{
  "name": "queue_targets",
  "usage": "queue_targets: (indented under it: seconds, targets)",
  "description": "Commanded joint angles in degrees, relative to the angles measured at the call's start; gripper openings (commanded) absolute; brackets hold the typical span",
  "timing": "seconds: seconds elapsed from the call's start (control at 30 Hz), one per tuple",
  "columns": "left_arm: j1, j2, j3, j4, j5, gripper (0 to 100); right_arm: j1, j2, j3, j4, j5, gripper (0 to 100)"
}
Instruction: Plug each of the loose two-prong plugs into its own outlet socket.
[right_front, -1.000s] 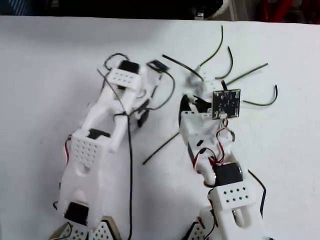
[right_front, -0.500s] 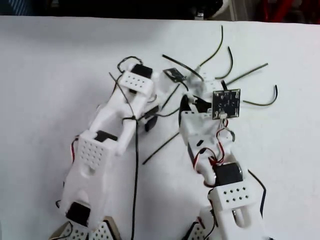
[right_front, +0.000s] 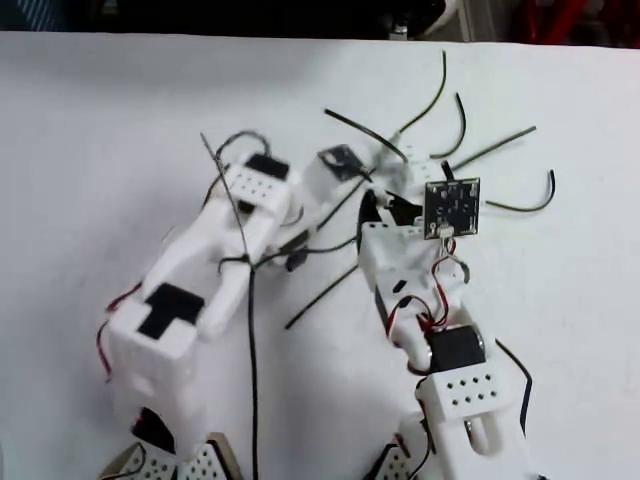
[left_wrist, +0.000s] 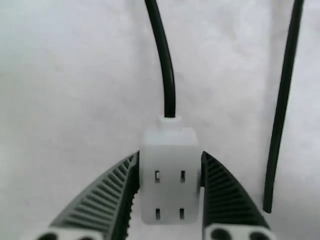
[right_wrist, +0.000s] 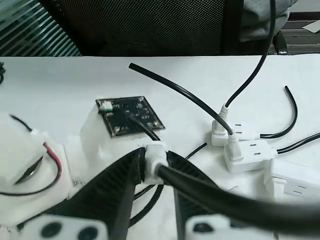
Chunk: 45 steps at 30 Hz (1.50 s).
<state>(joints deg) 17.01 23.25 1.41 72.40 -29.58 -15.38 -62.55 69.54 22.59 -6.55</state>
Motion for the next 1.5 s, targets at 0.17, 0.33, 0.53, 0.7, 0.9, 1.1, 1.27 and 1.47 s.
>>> queue_targets:
  seconds: [0.17, 0.33, 0.53, 0.7, 0.9, 1.1, 1.27, 1.47]
  targets:
    - [-1.98, -10.24, 15.12, -13.89, -1.14, 27, 0.48, -0.57, -0.53, -1.1, 0.0, 1.7]
    - [-2.15, -14.9, 15.74, -12.57, -0.97, 29, 0.48, -0.57, -0.53, -1.1, 0.0, 1.7]
    - [-3.21, -17.1, 15.65, -10.73, -0.88, 29, 0.4, -1.19, -3.96, 0.92, 0.0, 1.7]
    - [-5.76, -17.1, 15.12, -11.08, 0.88, 29, 0.04, -1.19, -9.32, 4.97, -0.35, 1.7]
    - [-6.2, -17.01, 15.65, -11.08, 1.05, 29, -0.13, -1.19, -19.87, 13.14, -0.53, 1.7]
    - [-5.85, -16.66, 15.74, -11.08, 1.05, 29, -1.19, -1.19, -28.57, 20.26, -0.53, 1.7]
    - [-6.37, -17.1, 15.65, -10.99, 1.23, 29, -3.3, -1.19, -32.18, 25.36, -0.53, 1.7]
    - [-10.77, -21.85, 15.74, -10.73, 4.22, 29, -3.3, -1.19, -30.51, 28.53, 0.0, 1.7]
